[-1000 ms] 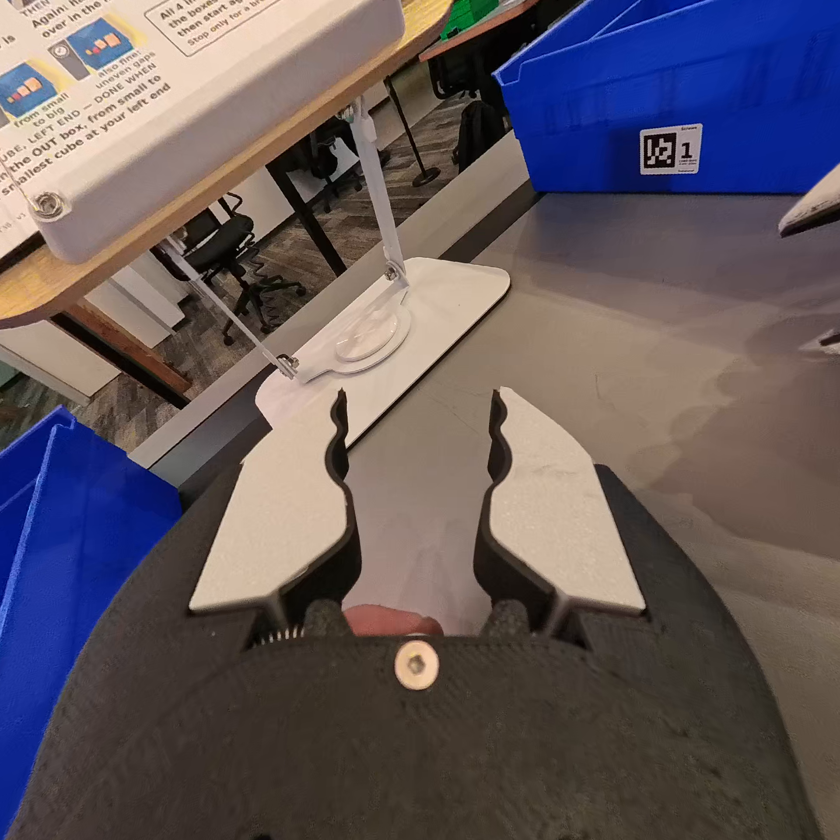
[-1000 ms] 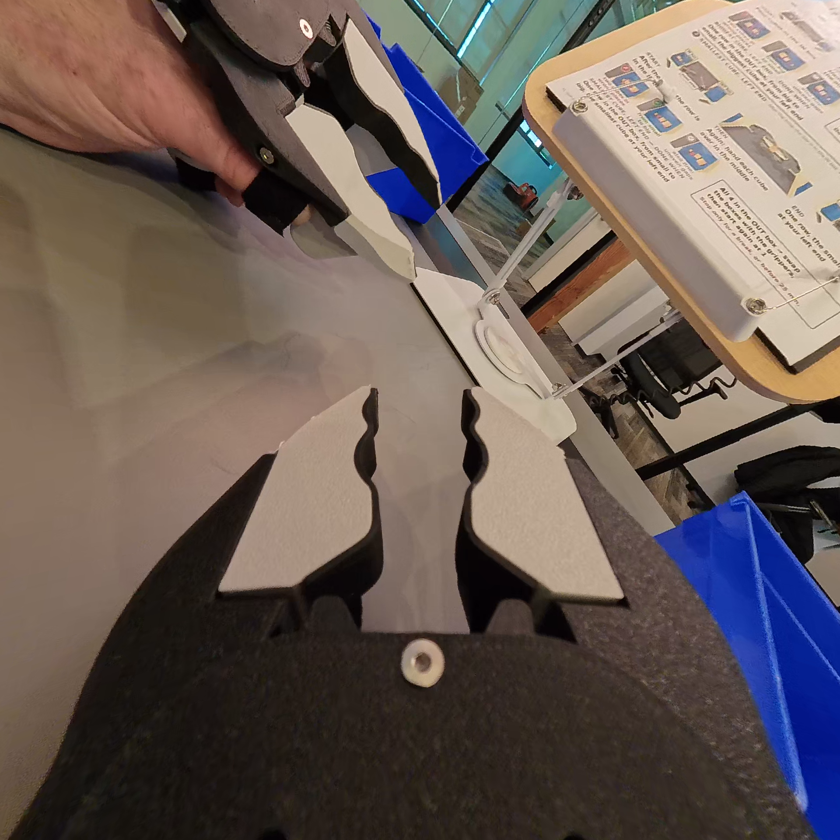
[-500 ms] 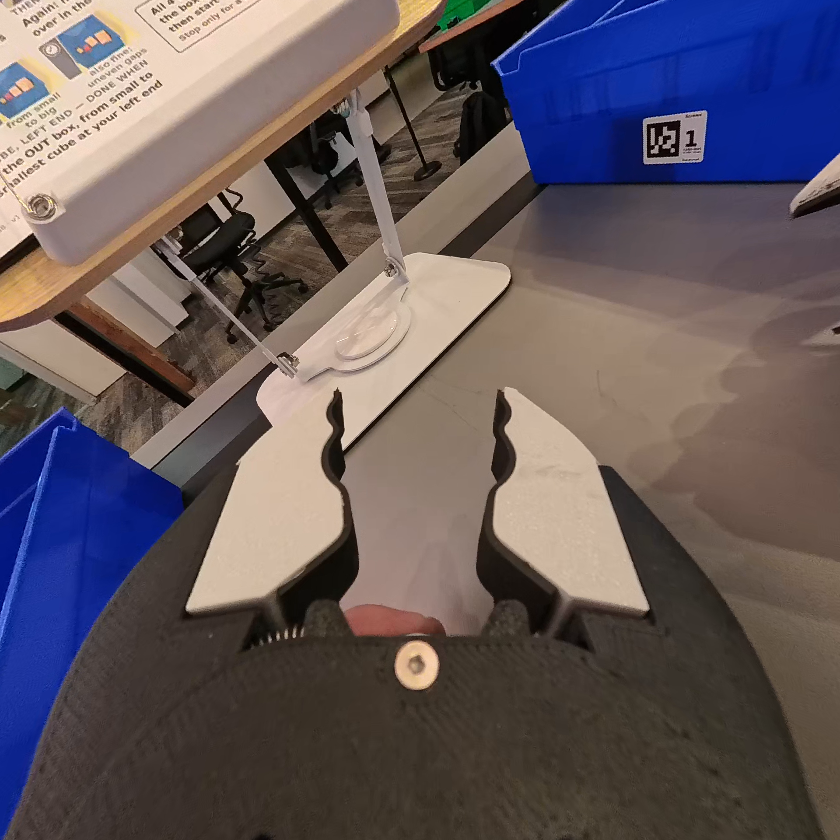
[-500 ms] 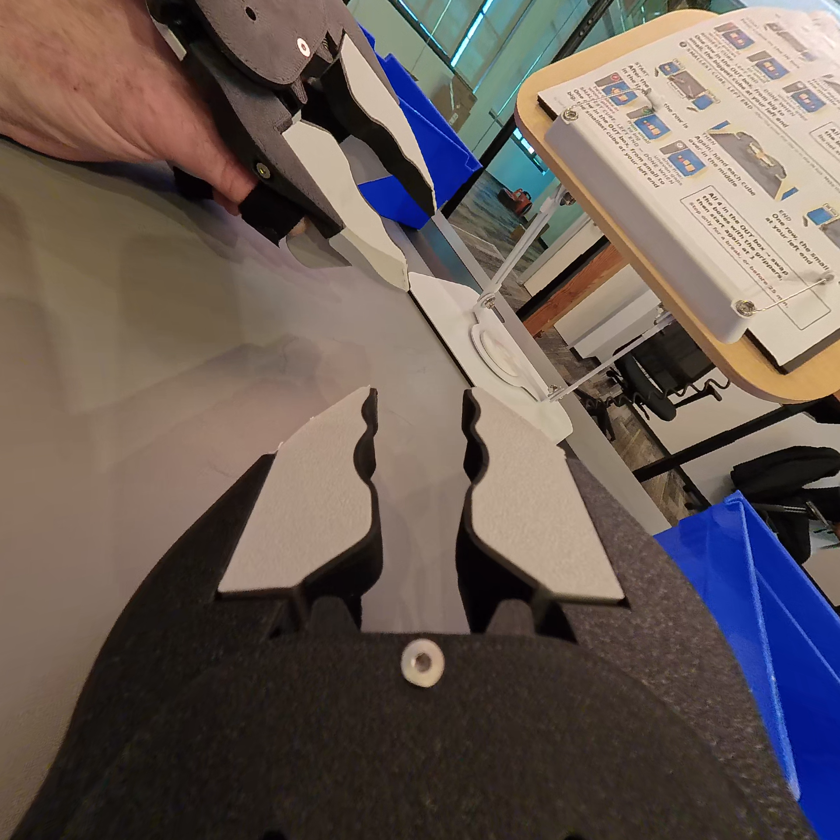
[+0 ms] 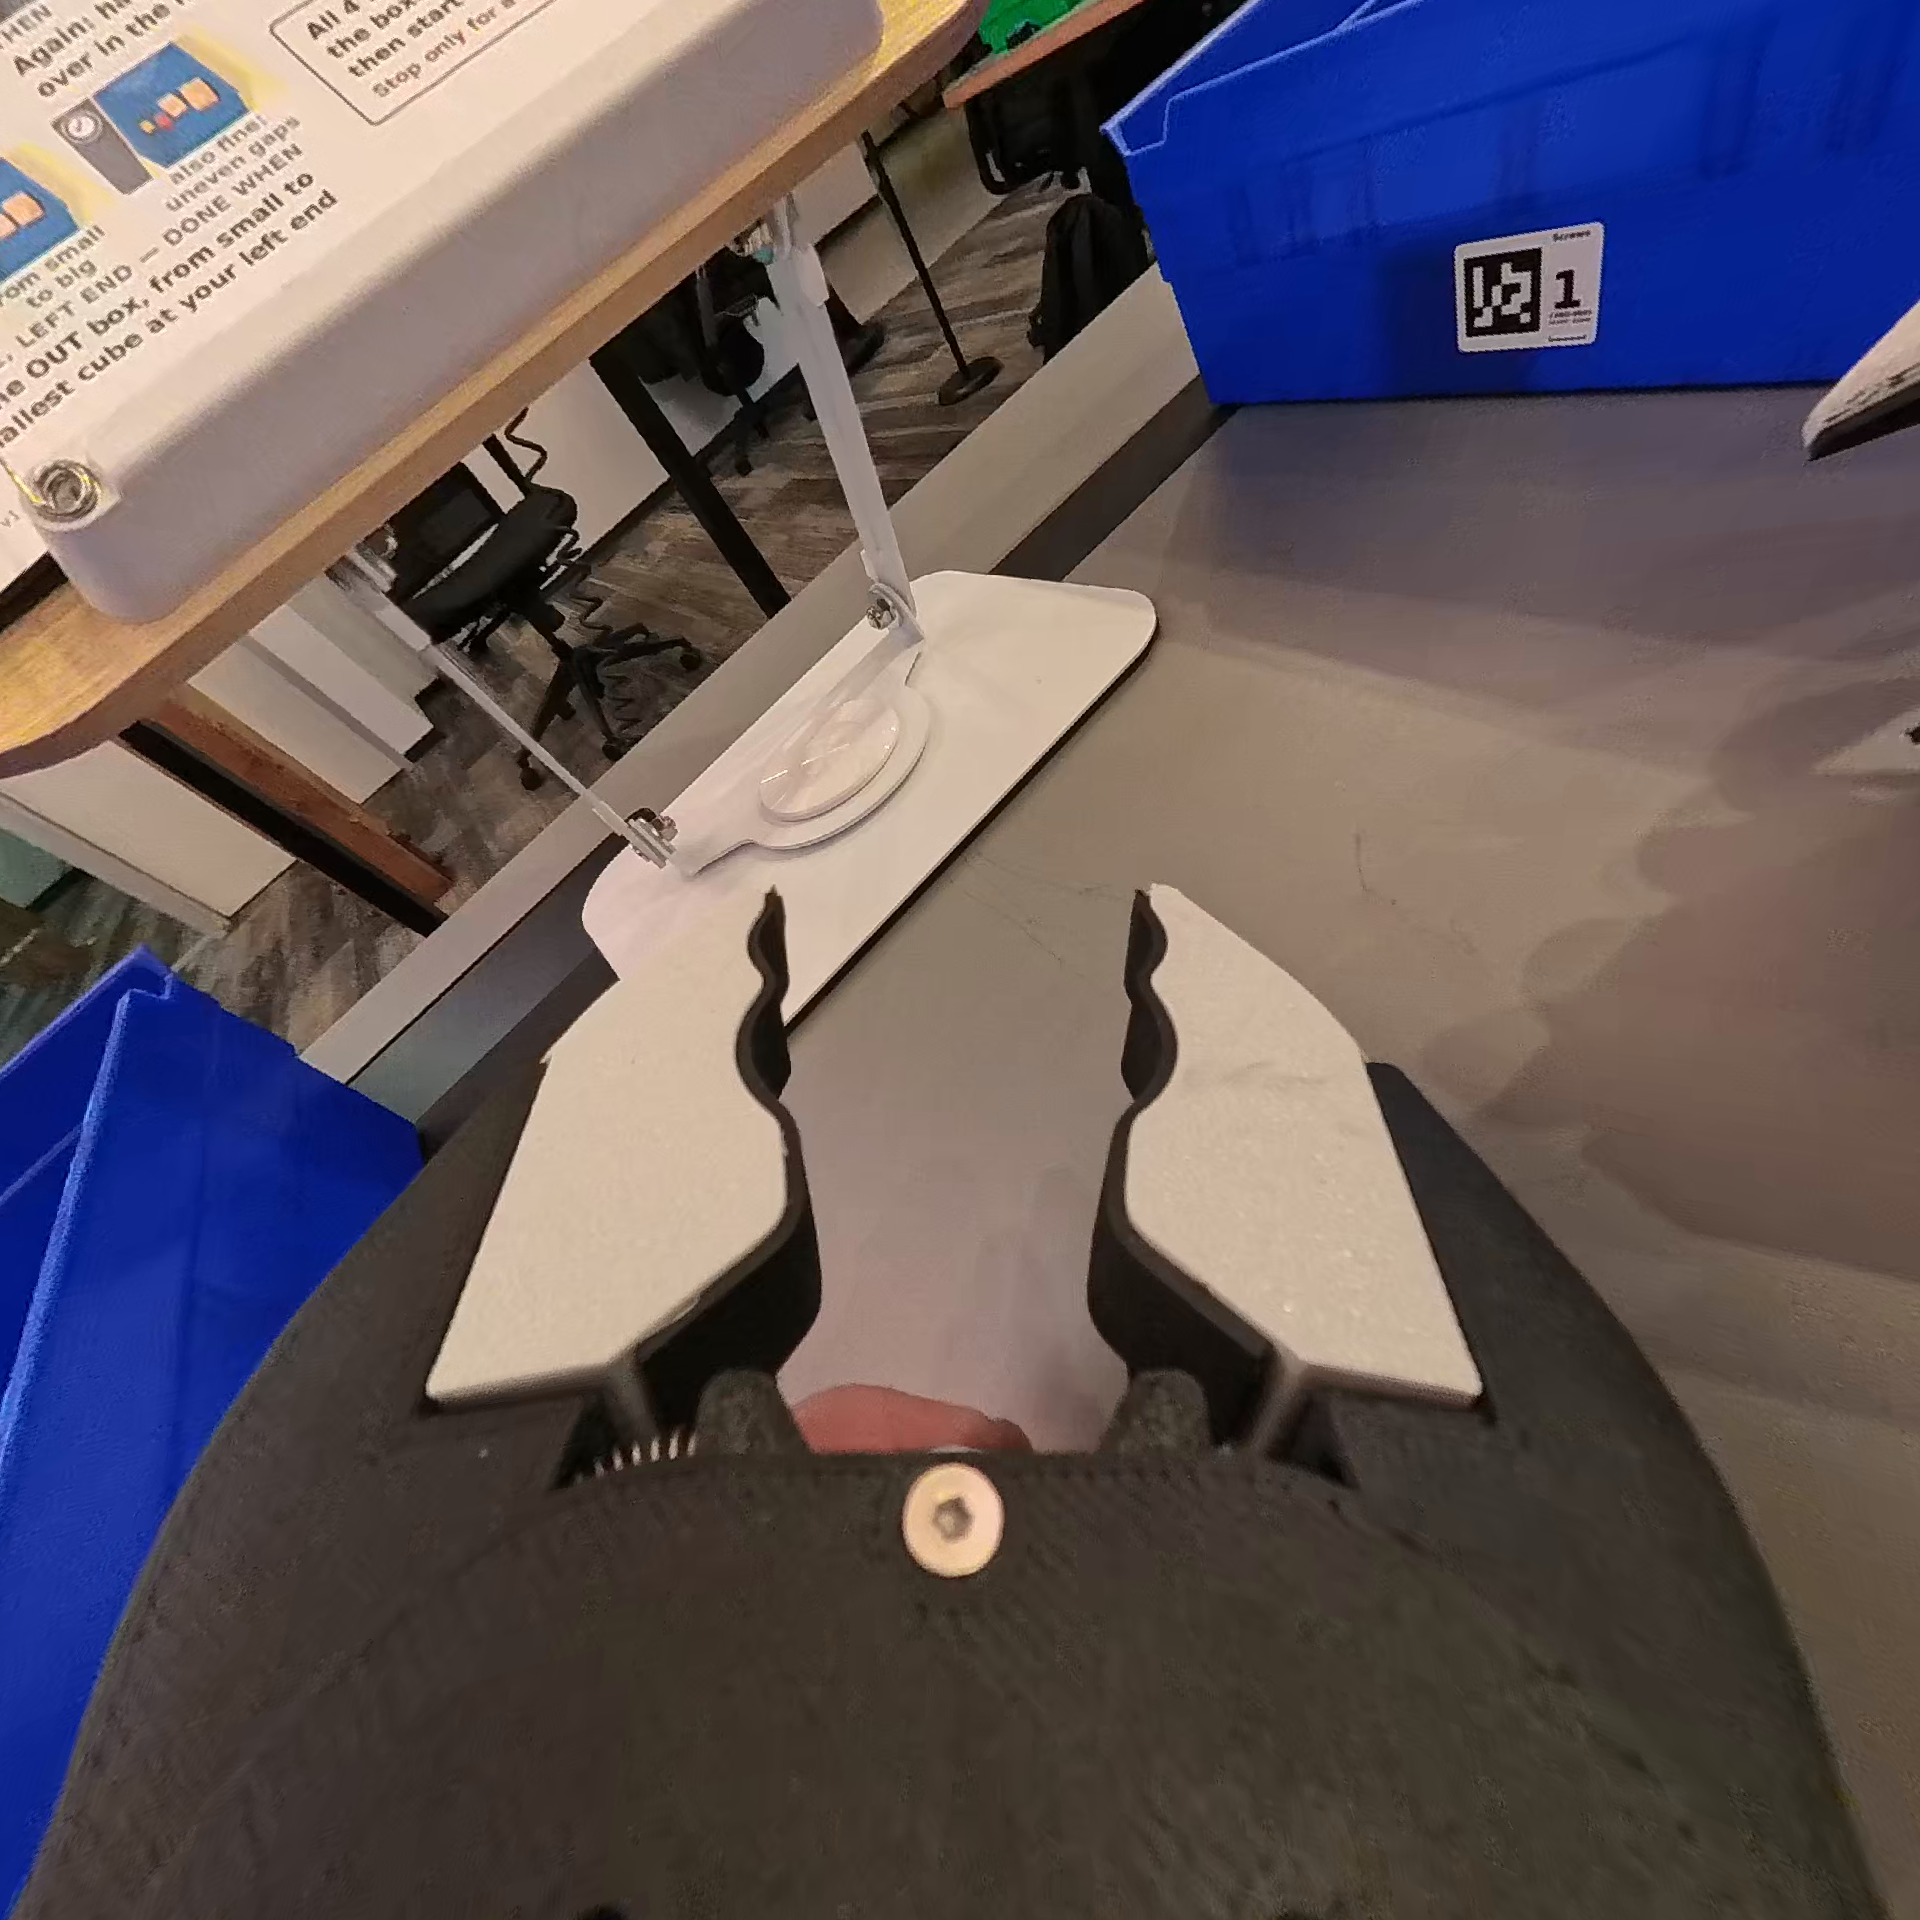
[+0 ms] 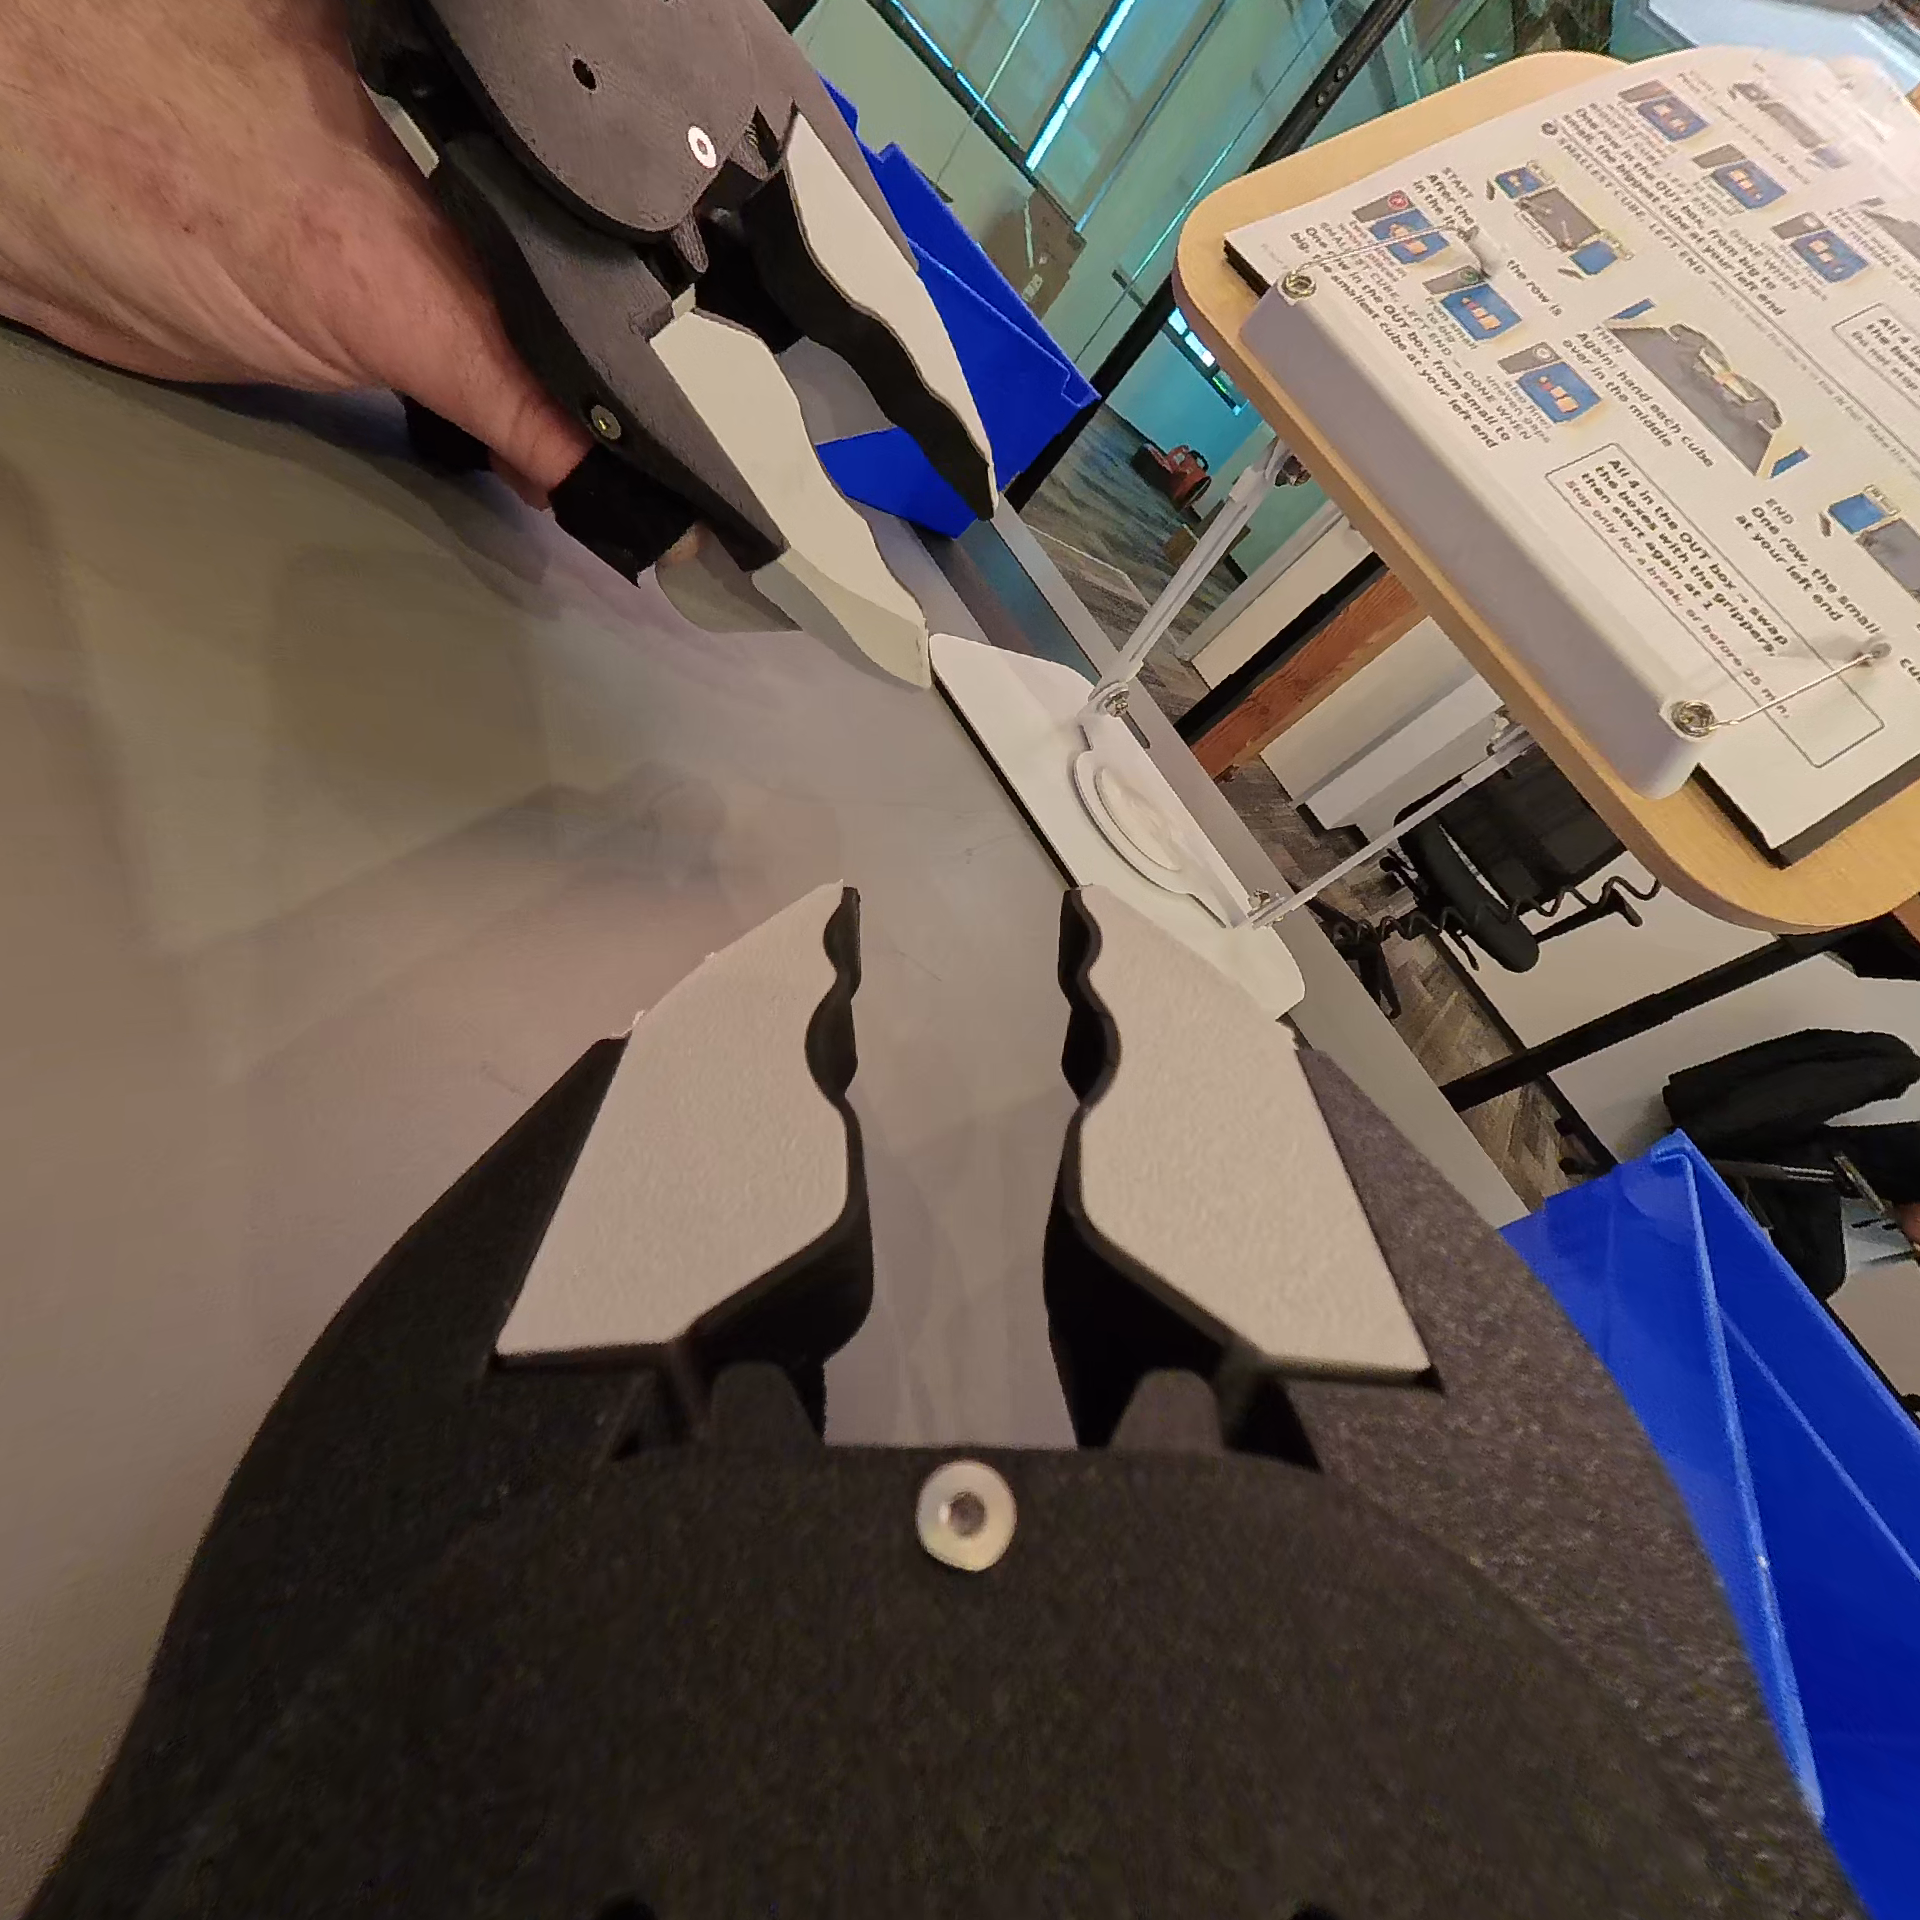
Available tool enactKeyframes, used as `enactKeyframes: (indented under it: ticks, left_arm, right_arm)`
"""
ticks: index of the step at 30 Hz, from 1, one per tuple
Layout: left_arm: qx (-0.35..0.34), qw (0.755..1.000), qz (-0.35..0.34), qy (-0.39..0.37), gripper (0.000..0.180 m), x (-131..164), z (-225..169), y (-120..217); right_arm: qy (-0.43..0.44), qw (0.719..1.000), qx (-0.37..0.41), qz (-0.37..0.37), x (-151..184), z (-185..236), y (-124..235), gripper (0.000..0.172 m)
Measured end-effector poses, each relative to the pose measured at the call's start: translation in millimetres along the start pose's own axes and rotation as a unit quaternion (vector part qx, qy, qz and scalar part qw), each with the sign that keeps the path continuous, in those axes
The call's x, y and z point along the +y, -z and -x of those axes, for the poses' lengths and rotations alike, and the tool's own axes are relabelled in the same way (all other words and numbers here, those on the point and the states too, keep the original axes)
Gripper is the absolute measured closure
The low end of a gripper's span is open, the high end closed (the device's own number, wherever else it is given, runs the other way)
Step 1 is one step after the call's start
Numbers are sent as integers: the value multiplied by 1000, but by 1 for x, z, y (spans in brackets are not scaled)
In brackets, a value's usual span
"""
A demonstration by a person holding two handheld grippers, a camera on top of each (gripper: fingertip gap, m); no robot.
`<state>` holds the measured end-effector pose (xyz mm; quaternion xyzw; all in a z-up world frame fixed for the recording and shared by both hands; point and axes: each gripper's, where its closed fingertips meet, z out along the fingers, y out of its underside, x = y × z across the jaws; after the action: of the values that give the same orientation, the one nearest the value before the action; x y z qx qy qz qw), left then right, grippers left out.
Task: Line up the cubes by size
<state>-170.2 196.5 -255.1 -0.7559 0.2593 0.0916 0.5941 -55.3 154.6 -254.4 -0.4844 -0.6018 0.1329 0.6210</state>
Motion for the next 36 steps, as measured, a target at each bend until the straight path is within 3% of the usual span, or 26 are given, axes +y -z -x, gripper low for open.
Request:
enactKeyframes:
  ticks: [13,17,24,28,31,36]
  left_arm:
    - [-1,1000,-1,-3,119,0,0,0]
    - [-29,1000,1,-10,116,-3,9,5]
    - [-117,989,-58,-70,114,-52,51,57]
    - [-210,972,-97,-47,109,-71,112,113]
    - [-293,952,-81,-25,99,-50,168,157]
    - [-398,915,-28,58,78,29,249,222]
  right_arm:
    - [2,1000,1,-2,-1,0,0,136]
    - [35,999,24,-20,-14,-4,6,136]
    - [118,986,98,-69,-54,-20,28,137]
    - [103,969,189,-120,-76,-69,66,138]
    - [92,952,275,-93,-58,-124,96,136]
    - [57,919,391,-16,9,-197,155,126]
